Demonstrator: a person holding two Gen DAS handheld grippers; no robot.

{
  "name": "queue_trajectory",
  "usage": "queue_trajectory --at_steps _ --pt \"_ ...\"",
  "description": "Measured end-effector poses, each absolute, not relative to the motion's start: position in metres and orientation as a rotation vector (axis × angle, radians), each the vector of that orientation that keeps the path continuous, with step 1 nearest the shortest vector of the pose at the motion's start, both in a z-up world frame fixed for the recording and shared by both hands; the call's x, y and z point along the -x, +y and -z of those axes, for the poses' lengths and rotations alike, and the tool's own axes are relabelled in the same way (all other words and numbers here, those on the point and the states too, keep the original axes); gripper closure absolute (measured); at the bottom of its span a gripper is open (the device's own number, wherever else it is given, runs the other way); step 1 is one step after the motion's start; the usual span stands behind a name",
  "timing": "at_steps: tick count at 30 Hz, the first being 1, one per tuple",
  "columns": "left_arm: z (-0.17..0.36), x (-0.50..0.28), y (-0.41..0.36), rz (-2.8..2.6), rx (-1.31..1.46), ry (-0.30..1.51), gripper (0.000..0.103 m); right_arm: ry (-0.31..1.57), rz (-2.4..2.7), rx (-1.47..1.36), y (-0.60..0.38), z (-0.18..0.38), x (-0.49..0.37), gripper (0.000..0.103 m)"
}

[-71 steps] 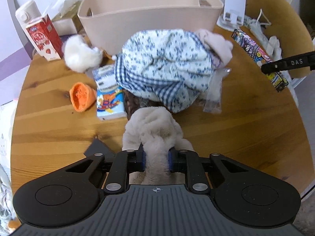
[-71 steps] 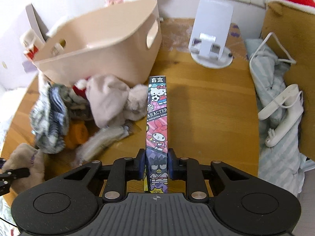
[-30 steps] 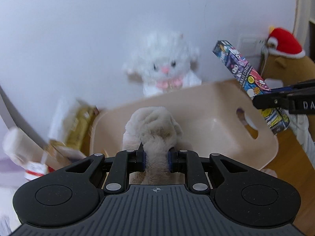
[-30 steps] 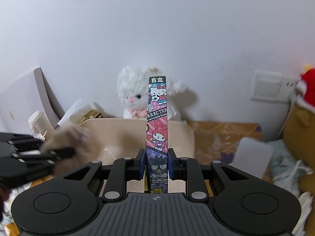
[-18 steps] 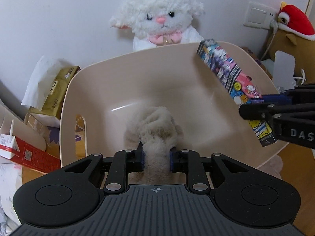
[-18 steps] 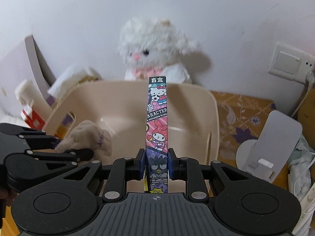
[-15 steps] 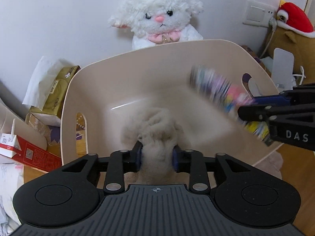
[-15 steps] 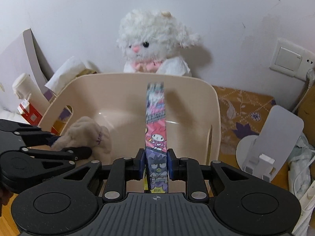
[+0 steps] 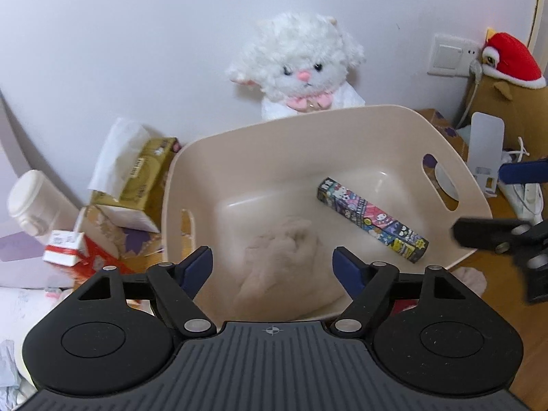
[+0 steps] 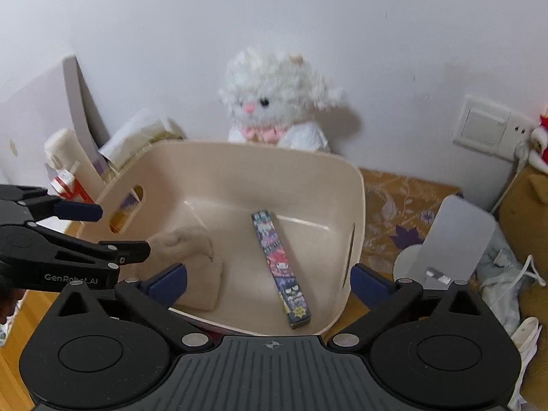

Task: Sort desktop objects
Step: 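Carry the grey hat and pink stick box into the beige basket and release both, then grasp the black small box with the left gripper while the right grasps the plastic-wrapped item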

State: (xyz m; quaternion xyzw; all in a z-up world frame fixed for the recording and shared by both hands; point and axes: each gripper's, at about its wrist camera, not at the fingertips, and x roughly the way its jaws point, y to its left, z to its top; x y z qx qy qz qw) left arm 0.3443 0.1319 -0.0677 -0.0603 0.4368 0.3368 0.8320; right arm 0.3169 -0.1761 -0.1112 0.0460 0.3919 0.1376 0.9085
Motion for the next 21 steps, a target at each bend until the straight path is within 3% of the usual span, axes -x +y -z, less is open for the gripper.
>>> queue_trajectory --at_steps 9,21 --pt "0.052 -0.297 0.118 -0.823 0.14 0.89 0.022 0.766 -0.299 -0.119 -0.191 0.109 -0.279 0.0" --pt "0.06 -0.228 0.091 -0.878 0.214 0.952 0.02 0.893 -0.236 -0.118 -0.201 0.154 -0.238 0.0"
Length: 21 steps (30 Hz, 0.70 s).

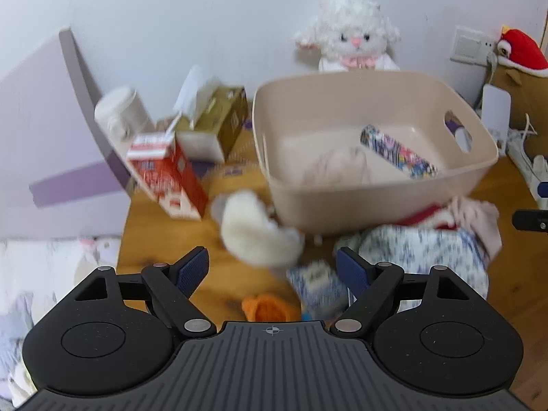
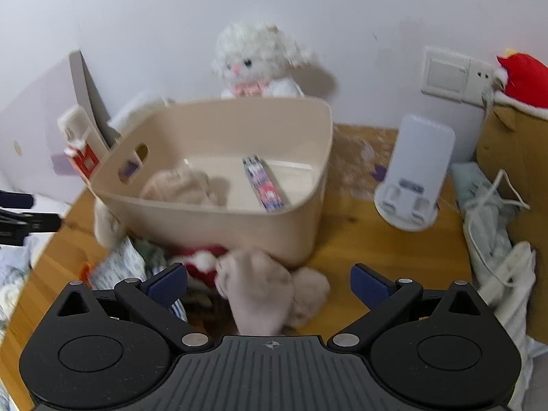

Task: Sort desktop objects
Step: 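Grasp the black small box with the left gripper while the right grasps the plastic-wrapped item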

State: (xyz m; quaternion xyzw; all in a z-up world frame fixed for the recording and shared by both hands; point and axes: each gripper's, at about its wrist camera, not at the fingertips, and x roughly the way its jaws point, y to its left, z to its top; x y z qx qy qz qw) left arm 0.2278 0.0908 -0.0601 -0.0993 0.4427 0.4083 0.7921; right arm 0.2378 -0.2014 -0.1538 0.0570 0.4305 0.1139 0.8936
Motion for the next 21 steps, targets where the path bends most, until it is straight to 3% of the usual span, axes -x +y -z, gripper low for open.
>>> queue_trajectory --at_steps 21 --pt "0.131 -0.179 0.051 -0.927 0.578 1.109 0.02 1.123 -0.259 0.013 -0.151 0.215 -0.219 0.0"
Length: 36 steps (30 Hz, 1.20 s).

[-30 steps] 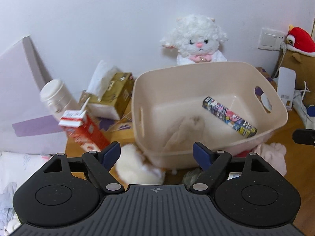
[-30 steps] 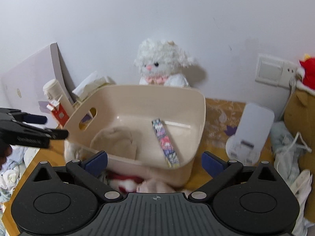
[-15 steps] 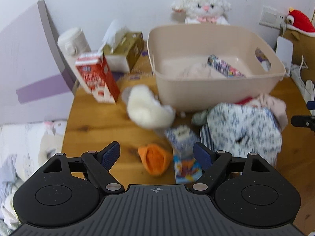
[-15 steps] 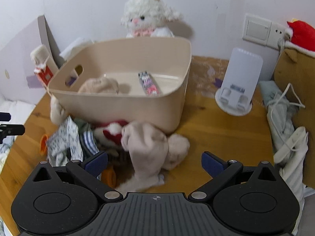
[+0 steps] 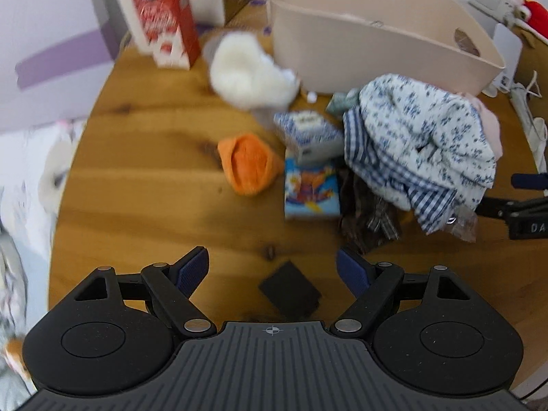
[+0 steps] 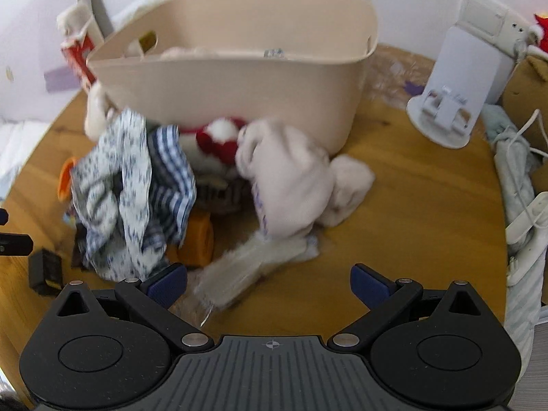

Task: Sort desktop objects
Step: 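Grasp the black small box with the left gripper while the right grasps the plastic-wrapped item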

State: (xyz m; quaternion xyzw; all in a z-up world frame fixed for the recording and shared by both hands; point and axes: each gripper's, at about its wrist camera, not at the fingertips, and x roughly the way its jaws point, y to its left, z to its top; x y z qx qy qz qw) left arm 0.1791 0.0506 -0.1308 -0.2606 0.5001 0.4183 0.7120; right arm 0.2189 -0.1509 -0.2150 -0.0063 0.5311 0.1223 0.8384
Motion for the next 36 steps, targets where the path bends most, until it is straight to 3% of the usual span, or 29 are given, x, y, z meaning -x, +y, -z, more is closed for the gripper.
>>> queue_trajectory --at_steps 9,21,24,28,32,34,36 --pt "0.157 -0.171 0.054 -1.03 0.85 1.102 0.02 1.168 -0.192 -0.039 -0.14 0.231 -0.226 0.0" --pt "0.177 -0.17 0.059 -1.129 0.976 1.109 0.021 1.183 -0.167 -0.045 -0.139 0.241 -0.23 0.0" --pt "0.178 -0.166 0.06 -1.133 1.029 1.068 0.032 1.177 -0.155 -0.057 -0.144 0.241 -0.229 0.001" --pt "0.178 -0.17 0.06 -1.134 1.008 1.079 0.034 1.171 -0.14 -0.059 -0.148 0.241 -0.228 0.003" --pt "0.177 -0.17 0.059 -1.147 1.004 1.079 0.037 1.158 -0.133 -0.038 -0.147 0.239 -0.227 0.014" --pt "0.176 -0.17 0.058 -1.148 1.002 1.074 0.046 1.146 -0.13 -0.013 -0.145 0.237 -0.226 0.027" --pt "0.175 -0.171 0.058 -1.151 0.996 1.078 0.054 1.128 -0.128 0.01 -0.144 0.234 -0.224 0.049"
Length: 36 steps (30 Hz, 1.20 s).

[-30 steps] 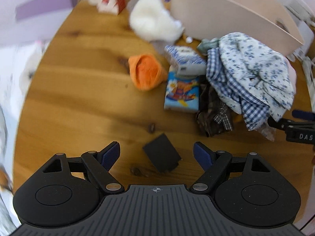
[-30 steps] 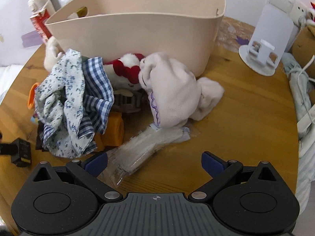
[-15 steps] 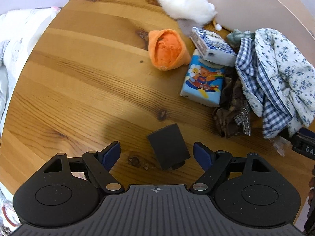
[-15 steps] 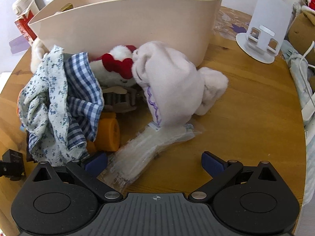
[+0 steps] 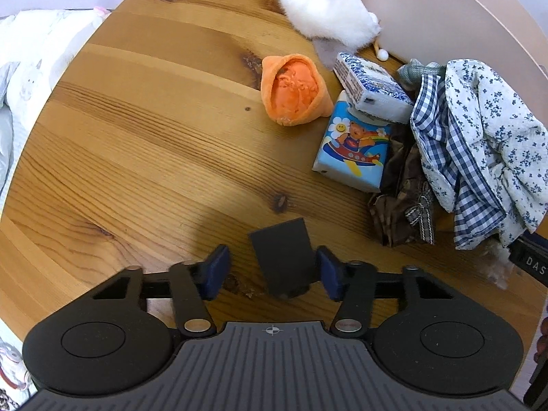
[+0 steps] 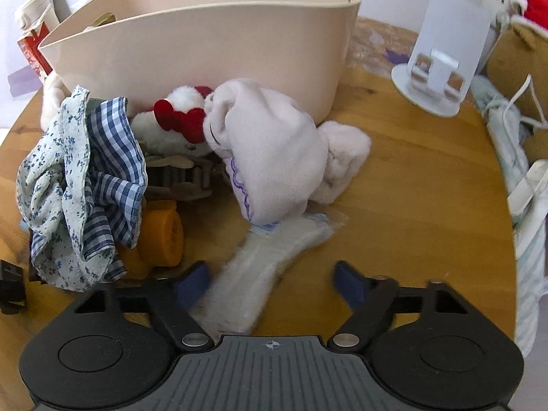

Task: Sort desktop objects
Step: 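Grasp the black small box with the left gripper while the right grasps the plastic-wrapped item, then carry the black box and wrapped item into the beige basket and release both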

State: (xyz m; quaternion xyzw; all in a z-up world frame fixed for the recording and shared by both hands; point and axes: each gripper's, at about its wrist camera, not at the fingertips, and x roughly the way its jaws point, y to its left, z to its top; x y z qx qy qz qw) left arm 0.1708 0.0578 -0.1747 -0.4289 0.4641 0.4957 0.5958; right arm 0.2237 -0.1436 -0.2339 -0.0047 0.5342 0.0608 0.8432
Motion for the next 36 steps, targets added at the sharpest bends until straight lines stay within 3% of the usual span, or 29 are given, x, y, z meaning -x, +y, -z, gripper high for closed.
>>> queue_trajectory --at_steps 3,9,26,36 --pt "0.173 -0.172 0.057 -1.132 1.007 1.069 0.067 1.131 -0.134 0.006 -0.143 0.23 -0.221 0.06" --pt "0.172 -0.178 0.051 -1.124 0.965 1.082 0.071 1.167 -0.183 -0.111 -0.15 0.223 -0.203 0.073" --pt "0.147 -0.18 0.03 -1.055 0.807 1.071 0.071 1.141 -0.223 -0.276 -0.187 0.202 -0.166 0.077" --pt "0.118 -0.183 0.031 -1.066 0.684 0.997 0.071 1.051 -0.253 -0.294 -0.199 0.163 -0.155 0.077"
